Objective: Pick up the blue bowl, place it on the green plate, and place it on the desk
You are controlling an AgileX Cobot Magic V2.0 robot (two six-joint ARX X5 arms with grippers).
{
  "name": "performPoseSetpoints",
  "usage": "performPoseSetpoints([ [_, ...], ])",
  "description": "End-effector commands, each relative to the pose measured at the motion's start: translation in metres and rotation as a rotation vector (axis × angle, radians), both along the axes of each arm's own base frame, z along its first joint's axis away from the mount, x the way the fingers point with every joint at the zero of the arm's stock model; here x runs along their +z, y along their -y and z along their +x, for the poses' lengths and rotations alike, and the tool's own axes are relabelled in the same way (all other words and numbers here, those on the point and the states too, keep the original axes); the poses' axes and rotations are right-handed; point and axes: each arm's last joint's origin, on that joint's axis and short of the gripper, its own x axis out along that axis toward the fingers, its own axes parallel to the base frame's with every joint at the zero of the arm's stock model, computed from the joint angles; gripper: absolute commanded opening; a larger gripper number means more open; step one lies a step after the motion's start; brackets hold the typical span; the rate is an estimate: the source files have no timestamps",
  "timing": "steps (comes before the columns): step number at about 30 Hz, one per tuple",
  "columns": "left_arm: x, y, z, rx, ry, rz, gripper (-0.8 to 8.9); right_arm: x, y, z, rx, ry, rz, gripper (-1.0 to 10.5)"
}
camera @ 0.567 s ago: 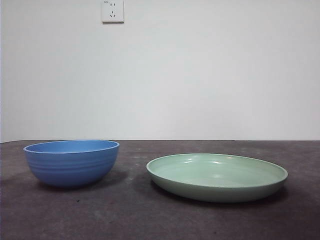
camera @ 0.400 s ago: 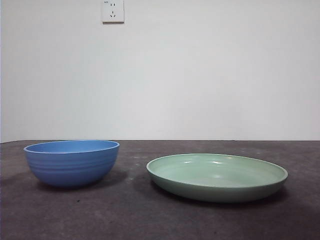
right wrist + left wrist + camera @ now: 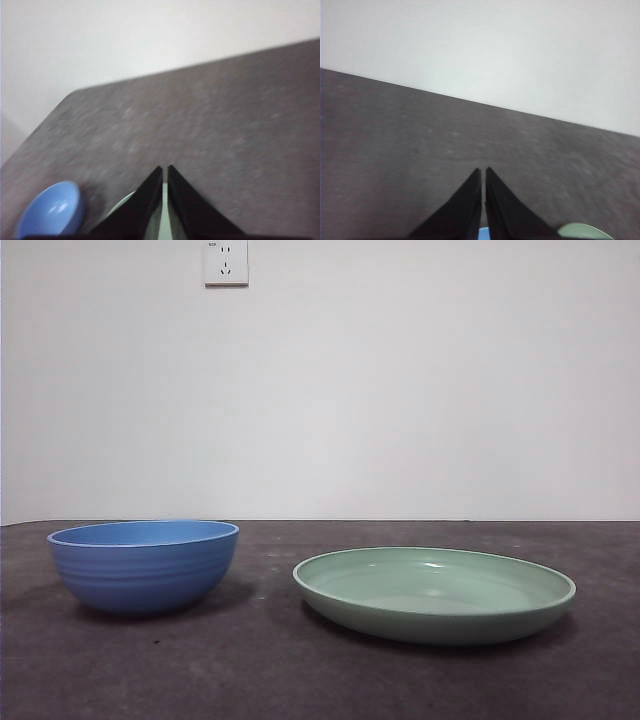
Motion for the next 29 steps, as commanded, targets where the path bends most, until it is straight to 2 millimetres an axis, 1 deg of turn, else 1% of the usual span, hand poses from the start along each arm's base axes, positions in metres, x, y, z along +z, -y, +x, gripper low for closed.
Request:
performPoseSetpoints([
  [1, 0.016, 0.004, 0.008, -0.047, -0.016, 0.022, 0.16, 0.019, -0.003, 0.006, 0.047, -0.005, 0.008, 0.1],
  [5, 0.027, 0.010, 0.020, -0.119, -0.094, 0.069, 0.16, 0.036, -0.008, 0.013, 0.146, -0.019, 0.006, 0.1],
  [10, 0.032, 0.021, 0.039, -0.299, -0.227, 0.091, 0.16, 0.049, -0.016, 0.019, 0.269, -0.035, -0.016, 0.1],
  [12, 0.032, 0.026, 0.047, -0.362, -0.271, 0.086, 0.17, 0.050, -0.018, 0.022, 0.323, -0.054, -0.016, 0.1],
  [15, 0.029, 0.033, 0.054, -0.440, -0.291, 0.070, 0.20, 0.048, -0.020, 0.025, 0.344, -0.099, -0.027, 0.1],
  [20, 0.025, 0.042, 0.054, -0.502, -0.321, 0.069, 0.45, 0.043, -0.020, 0.025, 0.364, -0.117, -0.082, 0.1],
  [22, 0.025, 0.044, 0.054, -0.509, -0.321, 0.070, 0.94, 0.043, -0.020, 0.025, 0.365, -0.117, -0.084, 0.1],
  [23, 0.025, 0.044, 0.054, -0.512, -0.321, 0.070, 1.42, 0.043, -0.020, 0.025, 0.365, -0.117, -0.084, 0.1],
  [25, 0.025, 0.044, 0.054, -0.512, -0.320, 0.070, 2.06, 0.042, -0.020, 0.025, 0.366, -0.118, -0.084, 0.1],
  [29, 0.025, 0.044, 0.054, -0.512, -0.320, 0.070, 3.04, 0.043, -0.020, 0.025, 0.365, -0.116, -0.084, 0.1],
])
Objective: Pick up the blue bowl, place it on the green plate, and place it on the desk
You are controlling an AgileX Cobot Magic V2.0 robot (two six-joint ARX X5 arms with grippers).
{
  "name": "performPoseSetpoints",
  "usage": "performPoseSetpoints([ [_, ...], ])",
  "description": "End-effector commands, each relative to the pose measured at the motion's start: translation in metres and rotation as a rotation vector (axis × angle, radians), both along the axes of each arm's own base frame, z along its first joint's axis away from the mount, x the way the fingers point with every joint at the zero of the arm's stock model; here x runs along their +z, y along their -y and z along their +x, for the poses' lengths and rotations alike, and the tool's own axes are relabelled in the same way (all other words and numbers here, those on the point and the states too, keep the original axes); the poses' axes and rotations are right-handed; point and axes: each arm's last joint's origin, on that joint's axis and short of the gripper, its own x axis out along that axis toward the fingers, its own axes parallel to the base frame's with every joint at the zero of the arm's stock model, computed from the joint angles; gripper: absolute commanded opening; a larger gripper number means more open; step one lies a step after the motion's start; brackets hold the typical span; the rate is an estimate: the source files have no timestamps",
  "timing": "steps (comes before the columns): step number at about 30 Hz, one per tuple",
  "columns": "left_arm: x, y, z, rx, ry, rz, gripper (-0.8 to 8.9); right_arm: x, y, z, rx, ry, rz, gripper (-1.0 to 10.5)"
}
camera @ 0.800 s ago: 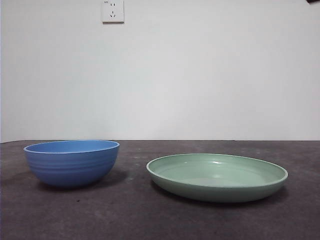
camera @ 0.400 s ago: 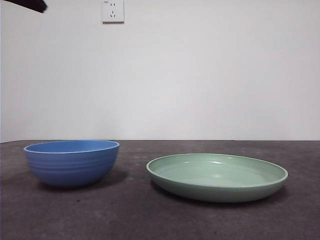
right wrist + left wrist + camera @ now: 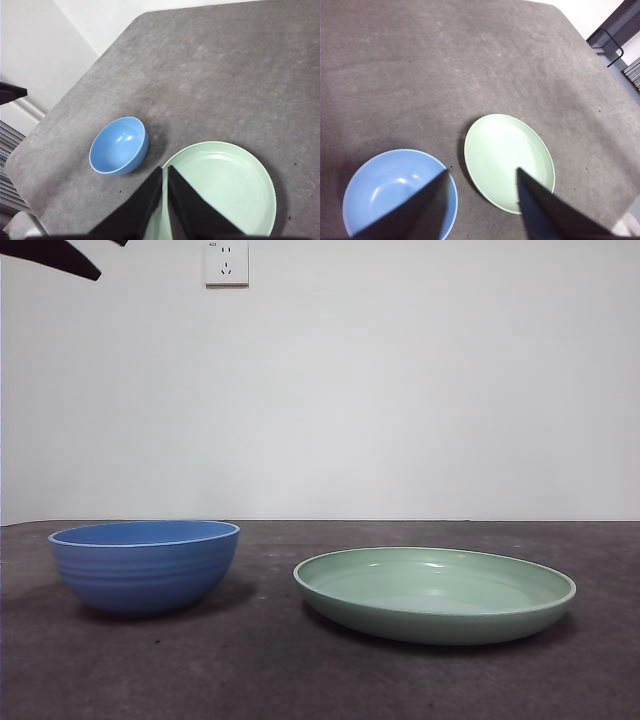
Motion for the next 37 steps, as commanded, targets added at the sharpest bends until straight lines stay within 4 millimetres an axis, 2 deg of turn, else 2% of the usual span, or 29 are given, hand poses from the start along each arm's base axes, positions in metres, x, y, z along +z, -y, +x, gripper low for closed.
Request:
performPoseSetpoints([
  [1, 0.008, 0.001, 0.001, -0.014, 0.036, -0.001, 3.45, 0.006, 0.000, 0.001, 0.009, 0.032, -0.007, 0.2],
  [2, 0.008, 0.001, 0.001, -0.015, 0.037, 0.000, 3.87, 0.006, 0.000, 0.001, 0.009, 0.032, -0.007, 0.6],
  [6, 0.008, 0.001, 0.001, -0.030, 0.061, 0.021, 6.21, 0.006, 0.000, 0.001, 0.008, 0.033, -0.007, 4.6],
  [8, 0.008, 0.001, 0.001, -0.032, 0.064, 0.023, 6.64, 0.006, 0.000, 0.001, 0.007, 0.032, -0.007, 5.5],
  [17, 0.007, 0.001, 0.001, -0.032, 0.061, 0.024, 6.57, 0.006, 0.000, 0.001, 0.008, 0.035, -0.006, 5.6],
  [23, 0.002, -0.001, 0.001, 0.015, -0.034, 0.008, 6.53, 0.006, 0.000, 0.001, 0.008, 0.031, -0.004, 5.6],
  [31, -0.026, -0.015, 0.024, 0.146, -0.244, 0.087, 6.53, 0.005, 0.000, 0.000, 0.007, 0.017, -0.002, 5.6],
  [37, -0.055, -0.015, 0.050, 0.145, -0.376, 0.132, 6.53, 0.004, 0.000, -0.001, 0.007, -0.003, -0.004, 5.6],
])
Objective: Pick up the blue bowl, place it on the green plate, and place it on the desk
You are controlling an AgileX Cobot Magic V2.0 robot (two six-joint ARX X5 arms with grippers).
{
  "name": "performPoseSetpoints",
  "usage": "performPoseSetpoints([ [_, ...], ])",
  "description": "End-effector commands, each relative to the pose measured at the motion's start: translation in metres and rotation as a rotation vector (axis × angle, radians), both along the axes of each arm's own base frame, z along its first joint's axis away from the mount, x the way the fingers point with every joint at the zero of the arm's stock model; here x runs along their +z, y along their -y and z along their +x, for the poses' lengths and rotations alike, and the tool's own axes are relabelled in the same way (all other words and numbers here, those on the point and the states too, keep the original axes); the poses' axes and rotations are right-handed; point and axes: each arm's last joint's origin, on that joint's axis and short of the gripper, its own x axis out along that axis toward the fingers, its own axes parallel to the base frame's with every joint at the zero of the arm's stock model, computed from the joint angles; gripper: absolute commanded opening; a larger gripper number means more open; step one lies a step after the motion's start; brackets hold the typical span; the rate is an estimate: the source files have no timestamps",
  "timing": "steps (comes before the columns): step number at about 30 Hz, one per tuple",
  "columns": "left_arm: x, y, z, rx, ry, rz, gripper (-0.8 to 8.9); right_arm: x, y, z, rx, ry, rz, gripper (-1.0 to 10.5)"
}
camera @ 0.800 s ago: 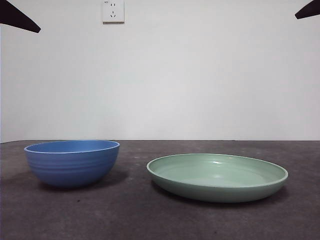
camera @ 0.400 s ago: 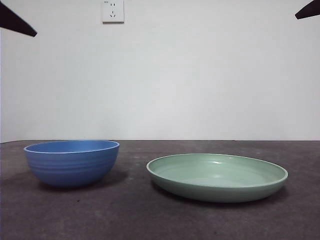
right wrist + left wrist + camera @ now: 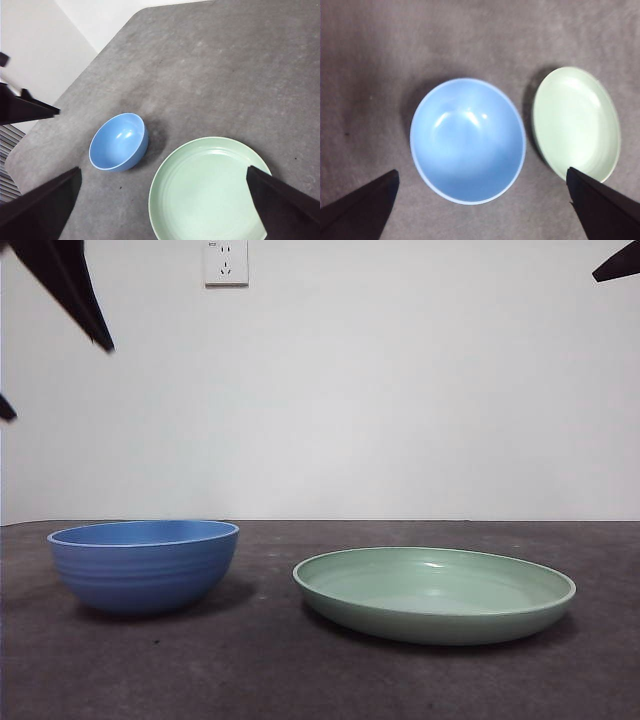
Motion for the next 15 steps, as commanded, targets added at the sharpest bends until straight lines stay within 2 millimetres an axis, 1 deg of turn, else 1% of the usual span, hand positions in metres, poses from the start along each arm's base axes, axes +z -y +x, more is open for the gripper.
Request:
performPoseSetpoints([
  [1, -0.008, 0.002, 0.015, -0.025, -0.025, 0.018, 6.53, 0.005, 0.000, 0.000, 0.006, 0.015, 0.000, 5.6],
  [9, -0.053, 0.007, 0.049, -0.038, -0.162, 0.055, 6.52, 0.004, 0.000, 0.000, 0.006, 0.002, -0.001, 5.6],
  [14, -0.075, 0.009, 0.062, -0.040, -0.225, 0.063, 6.42, 0.004, 0.000, -0.001, 0.005, -0.008, -0.002, 5.6],
  [15, -0.079, 0.009, 0.064, -0.040, -0.233, 0.064, 6.28, 0.003, 0.000, -0.001, 0.005, -0.010, -0.002, 5.6],
])
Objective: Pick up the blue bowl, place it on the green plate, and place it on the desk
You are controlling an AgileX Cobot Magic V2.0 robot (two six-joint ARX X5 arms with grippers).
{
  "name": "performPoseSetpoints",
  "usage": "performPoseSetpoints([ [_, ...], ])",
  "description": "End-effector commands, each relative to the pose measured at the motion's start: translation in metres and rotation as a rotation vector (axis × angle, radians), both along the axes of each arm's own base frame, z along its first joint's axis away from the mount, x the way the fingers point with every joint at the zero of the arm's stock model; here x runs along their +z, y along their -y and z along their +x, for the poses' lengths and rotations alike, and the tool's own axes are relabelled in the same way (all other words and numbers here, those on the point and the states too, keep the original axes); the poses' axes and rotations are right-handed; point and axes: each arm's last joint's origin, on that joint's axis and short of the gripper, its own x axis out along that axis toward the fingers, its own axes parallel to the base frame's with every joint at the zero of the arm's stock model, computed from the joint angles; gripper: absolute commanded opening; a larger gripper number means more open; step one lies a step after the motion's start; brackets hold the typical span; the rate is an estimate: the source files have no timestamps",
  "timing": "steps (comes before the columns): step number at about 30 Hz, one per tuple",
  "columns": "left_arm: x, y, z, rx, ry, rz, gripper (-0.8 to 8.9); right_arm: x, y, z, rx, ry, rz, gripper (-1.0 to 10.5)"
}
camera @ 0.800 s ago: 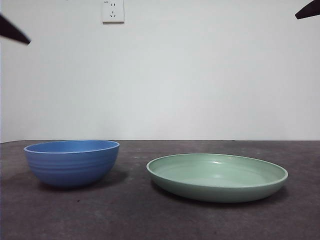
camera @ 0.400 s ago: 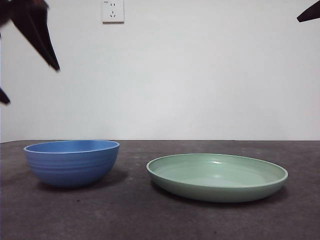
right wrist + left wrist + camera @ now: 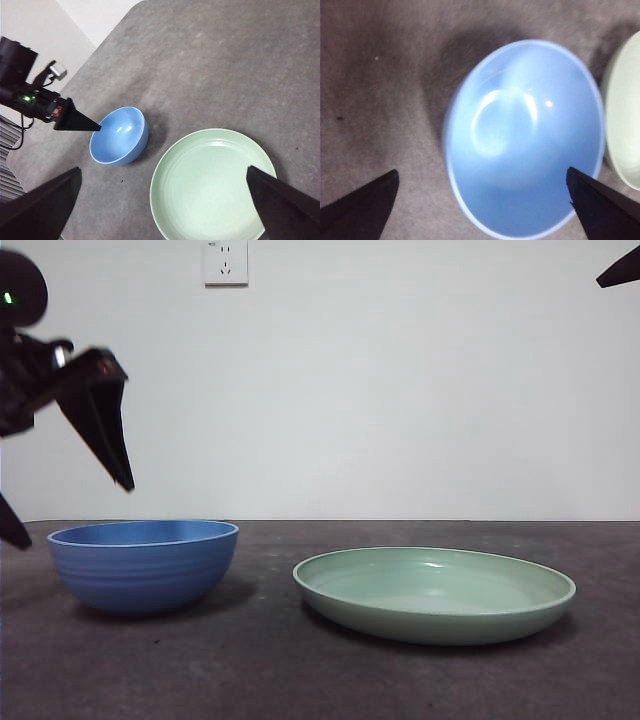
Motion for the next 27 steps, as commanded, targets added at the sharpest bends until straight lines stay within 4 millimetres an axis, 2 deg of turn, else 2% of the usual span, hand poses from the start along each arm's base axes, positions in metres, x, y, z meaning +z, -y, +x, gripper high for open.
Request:
performPoseSetpoints([
  [1, -0.005, 0.002, 0.009, -0.017, 0.007, 0.009, 6.04, 0.006, 0.000, 0.001, 0.005, 0.020, 0.000, 5.6],
  [4, -0.013, 0.002, 0.014, -0.016, -0.012, 0.012, 5.29, 0.006, 0.000, 0.001, 0.006, 0.020, 0.001, 5.6],
  [8, -0.020, 0.003, 0.017, -0.013, -0.027, 0.017, 4.95, 0.006, 0.000, 0.001, 0.005, 0.020, 0.000, 5.6],
  [13, -0.024, 0.001, 0.018, 0.007, -0.033, 0.075, 2.53, 0.006, 0.000, 0.001, 0.005, 0.019, 0.000, 5.6],
  [19, -0.031, 0.001, 0.020, 0.008, -0.057, 0.083, 1.41, 0.006, 0.000, 0.001, 0.005, 0.019, 0.000, 5.6],
  [22, -0.031, 0.002, 0.021, 0.008, -0.052, 0.082, 0.02, 0.006, 0.000, 0.001, 0.005, 0.019, 0.000, 5.6],
  [27, -0.028, 0.002, 0.023, 0.009, -0.044, 0.081, 0.08, 0.006, 0.000, 0.001, 0.005, 0.019, 0.000, 5.6],
])
